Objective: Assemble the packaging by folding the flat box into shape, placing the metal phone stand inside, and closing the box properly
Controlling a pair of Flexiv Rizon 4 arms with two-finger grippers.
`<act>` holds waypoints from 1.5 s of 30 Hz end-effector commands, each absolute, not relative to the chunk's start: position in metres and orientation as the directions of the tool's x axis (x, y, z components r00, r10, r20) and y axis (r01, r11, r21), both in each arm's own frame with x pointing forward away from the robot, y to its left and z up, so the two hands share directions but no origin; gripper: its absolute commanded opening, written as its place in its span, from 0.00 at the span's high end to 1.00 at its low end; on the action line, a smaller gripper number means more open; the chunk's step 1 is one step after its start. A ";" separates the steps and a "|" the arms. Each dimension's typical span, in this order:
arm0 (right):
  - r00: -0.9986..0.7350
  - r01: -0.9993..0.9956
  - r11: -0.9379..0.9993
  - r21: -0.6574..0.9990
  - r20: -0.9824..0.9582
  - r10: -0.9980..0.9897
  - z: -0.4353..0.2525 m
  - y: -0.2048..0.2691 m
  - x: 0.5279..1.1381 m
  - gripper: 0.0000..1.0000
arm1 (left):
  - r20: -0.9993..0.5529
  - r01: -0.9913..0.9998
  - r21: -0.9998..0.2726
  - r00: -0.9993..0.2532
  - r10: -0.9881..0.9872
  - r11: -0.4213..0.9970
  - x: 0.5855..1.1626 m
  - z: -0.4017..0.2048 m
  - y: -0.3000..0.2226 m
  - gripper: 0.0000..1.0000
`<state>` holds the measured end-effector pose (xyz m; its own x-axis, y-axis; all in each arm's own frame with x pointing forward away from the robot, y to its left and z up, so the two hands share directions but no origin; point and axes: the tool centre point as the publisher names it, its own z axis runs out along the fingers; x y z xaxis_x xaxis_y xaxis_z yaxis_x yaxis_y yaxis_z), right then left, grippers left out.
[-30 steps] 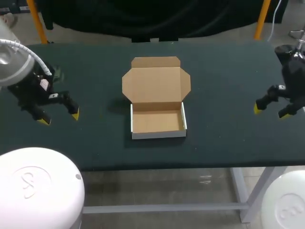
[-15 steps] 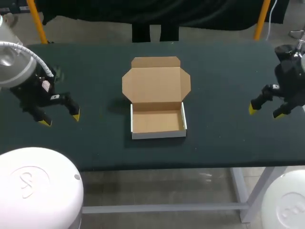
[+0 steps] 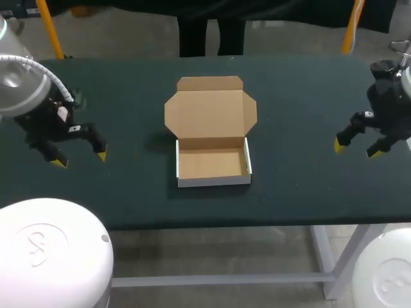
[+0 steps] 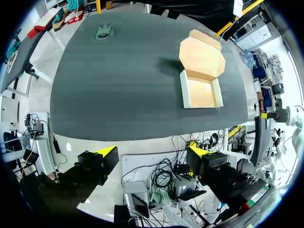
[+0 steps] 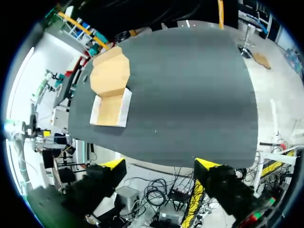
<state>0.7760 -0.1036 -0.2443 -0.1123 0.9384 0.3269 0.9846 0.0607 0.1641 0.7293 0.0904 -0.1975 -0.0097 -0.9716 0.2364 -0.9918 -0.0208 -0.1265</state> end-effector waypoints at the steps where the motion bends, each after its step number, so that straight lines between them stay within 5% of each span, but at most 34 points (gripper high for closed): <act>1: -0.112 0.985 0.061 0.161 0.326 0.939 -0.242 -0.104 0.775 0.00 | 0.231 -0.992 -0.126 -0.006 -0.973 -0.024 0.729 -0.198 0.091 0.00; 45: -0.112 0.985 0.061 0.161 0.326 0.939 -0.242 -0.104 0.775 0.00 | 0.139 -0.984 -0.107 0.125 -0.982 -0.140 0.812 -0.260 0.133 0.00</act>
